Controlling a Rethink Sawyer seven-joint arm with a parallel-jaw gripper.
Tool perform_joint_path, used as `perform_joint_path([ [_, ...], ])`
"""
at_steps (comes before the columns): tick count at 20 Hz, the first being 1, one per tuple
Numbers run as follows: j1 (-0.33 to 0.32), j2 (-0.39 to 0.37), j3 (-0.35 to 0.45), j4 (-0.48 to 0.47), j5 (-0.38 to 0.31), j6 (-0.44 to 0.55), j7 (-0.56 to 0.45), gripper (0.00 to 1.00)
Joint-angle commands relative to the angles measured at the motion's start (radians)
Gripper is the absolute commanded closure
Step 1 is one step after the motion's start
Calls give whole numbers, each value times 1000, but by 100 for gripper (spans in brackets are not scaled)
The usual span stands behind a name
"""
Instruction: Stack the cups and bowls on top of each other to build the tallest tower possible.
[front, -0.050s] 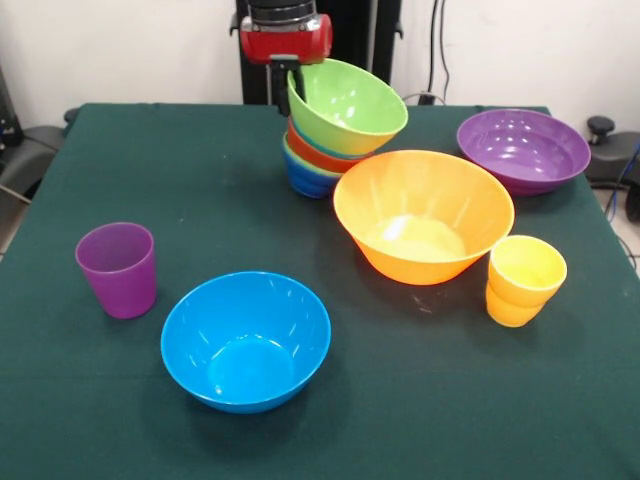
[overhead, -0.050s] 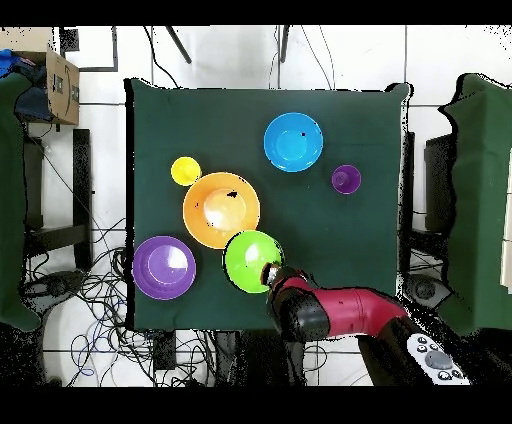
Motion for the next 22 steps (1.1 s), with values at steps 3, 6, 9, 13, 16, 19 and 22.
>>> perform_joint_path([
  [3, 16, 134, 30, -84, -74, -65, 22, 100],
  [6, -3, 159, 39, -106, -88, -56, 2, 100],
  [9, -26, 172, 53, -121, -102, -46, -16, 100],
  [13, -57, 180, 86, -141, -113, -24, -43, 100],
  [16, -58, 178, 87, -153, -123, -24, -46, 100],
  [19, -50, 168, 76, -157, -128, -21, -42, 100],
  [22, -32, 153, 59, -163, -126, -12, -36, 100],
])
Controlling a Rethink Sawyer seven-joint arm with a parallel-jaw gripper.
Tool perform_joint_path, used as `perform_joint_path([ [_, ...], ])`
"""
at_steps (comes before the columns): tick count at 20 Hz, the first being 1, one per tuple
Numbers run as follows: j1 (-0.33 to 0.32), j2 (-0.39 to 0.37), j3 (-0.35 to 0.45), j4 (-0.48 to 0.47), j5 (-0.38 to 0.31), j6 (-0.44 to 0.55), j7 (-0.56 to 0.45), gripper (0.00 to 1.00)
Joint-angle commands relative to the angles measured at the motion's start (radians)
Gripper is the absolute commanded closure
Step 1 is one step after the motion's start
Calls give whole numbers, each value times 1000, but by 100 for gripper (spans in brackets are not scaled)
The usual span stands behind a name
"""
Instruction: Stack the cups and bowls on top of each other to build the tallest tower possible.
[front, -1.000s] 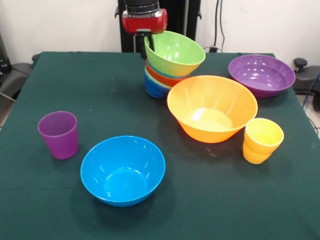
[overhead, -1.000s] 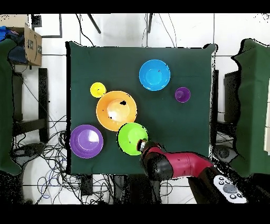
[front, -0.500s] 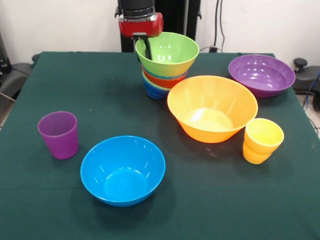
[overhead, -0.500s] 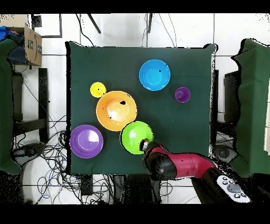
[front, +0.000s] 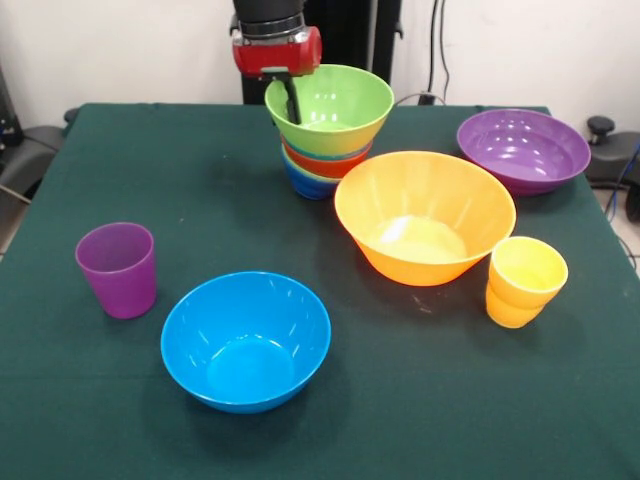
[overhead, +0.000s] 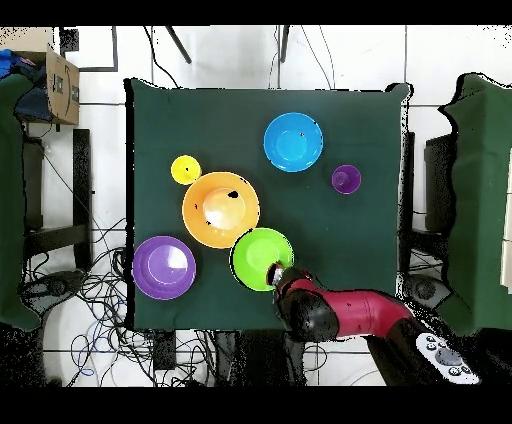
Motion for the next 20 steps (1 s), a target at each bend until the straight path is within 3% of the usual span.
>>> perform_joint_path([
  [1, 42, 97, 30, -150, -86, 19, -33, 100],
  [20, 180, 9, -140, -185, -86, 43, -6, 100],
])
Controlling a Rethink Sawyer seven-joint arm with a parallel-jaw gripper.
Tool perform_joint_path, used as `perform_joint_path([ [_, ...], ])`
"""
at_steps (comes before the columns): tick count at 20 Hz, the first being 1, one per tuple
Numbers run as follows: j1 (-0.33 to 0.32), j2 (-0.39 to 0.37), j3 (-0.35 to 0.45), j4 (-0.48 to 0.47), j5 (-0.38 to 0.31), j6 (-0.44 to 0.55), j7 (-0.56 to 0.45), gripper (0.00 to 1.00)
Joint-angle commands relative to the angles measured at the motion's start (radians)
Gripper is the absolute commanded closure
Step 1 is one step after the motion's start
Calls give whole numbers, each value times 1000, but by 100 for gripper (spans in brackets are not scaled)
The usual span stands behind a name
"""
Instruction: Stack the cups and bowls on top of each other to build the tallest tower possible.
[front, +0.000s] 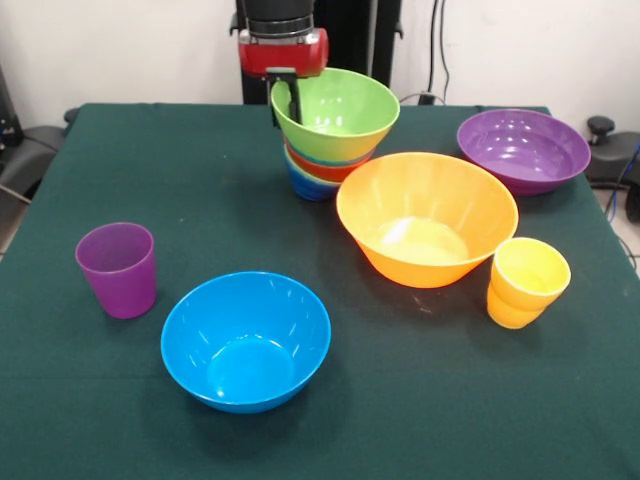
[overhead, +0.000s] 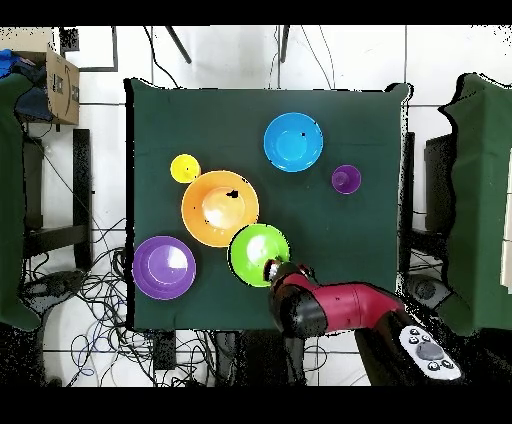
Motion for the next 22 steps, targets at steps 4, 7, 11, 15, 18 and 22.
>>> perform_joint_path([
  [4, 71, 40, -84, -152, -87, 37, -5, 100],
  [7, 76, 30, -95, -153, -87, 47, -12, 100],
  [11, 73, 25, -98, -150, -84, 54, -20, 100],
  [15, 60, 56, -73, -143, -76, 43, -17, 100],
  [18, 42, 72, -42, -130, -67, 39, -18, 100],
  [22, 23, 98, -10, -120, -57, 37, -16, 100],
])
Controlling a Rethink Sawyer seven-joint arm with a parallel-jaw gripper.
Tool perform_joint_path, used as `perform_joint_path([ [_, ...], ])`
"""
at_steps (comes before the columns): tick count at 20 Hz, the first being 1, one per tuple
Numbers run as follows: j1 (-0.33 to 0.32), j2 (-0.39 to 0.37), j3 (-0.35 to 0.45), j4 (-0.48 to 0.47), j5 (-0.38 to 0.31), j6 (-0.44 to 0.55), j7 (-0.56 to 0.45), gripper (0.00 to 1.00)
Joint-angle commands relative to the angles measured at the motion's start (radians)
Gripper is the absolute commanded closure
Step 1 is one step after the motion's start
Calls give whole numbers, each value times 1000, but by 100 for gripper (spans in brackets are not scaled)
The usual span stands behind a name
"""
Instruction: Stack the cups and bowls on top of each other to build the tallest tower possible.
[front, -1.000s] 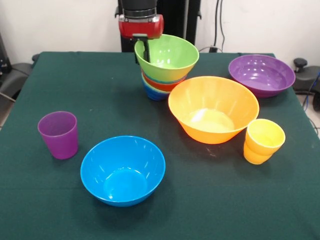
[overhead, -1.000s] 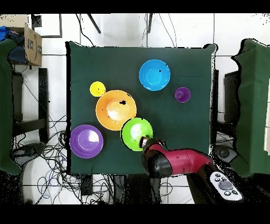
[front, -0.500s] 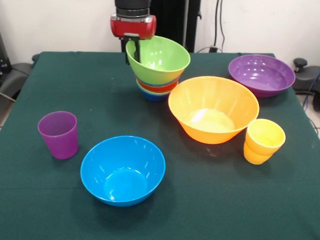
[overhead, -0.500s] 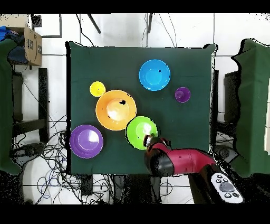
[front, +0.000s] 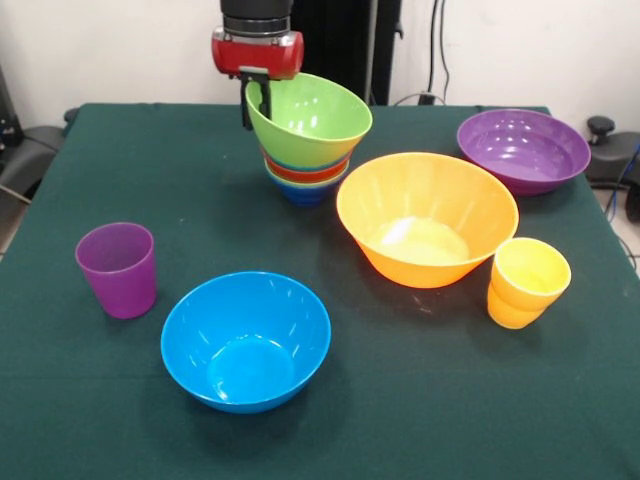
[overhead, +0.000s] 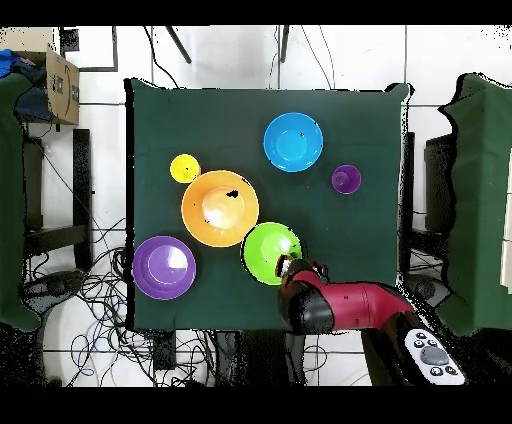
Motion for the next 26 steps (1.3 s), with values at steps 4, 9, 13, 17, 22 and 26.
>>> perform_joint_path([
  [4, -14, 131, 82, -67, -54, 22, -8, 100],
  [9, -55, 144, 134, -50, -46, 50, -29, 100],
  [13, -95, 147, 189, -31, -41, 63, -42, 100],
  [17, -113, 143, 212, -15, -44, 69, -44, 100],
  [22, -132, 130, 245, 16, -26, 92, -40, 100],
  [26, -126, 126, 252, 36, -14, 94, -21, 100],
])
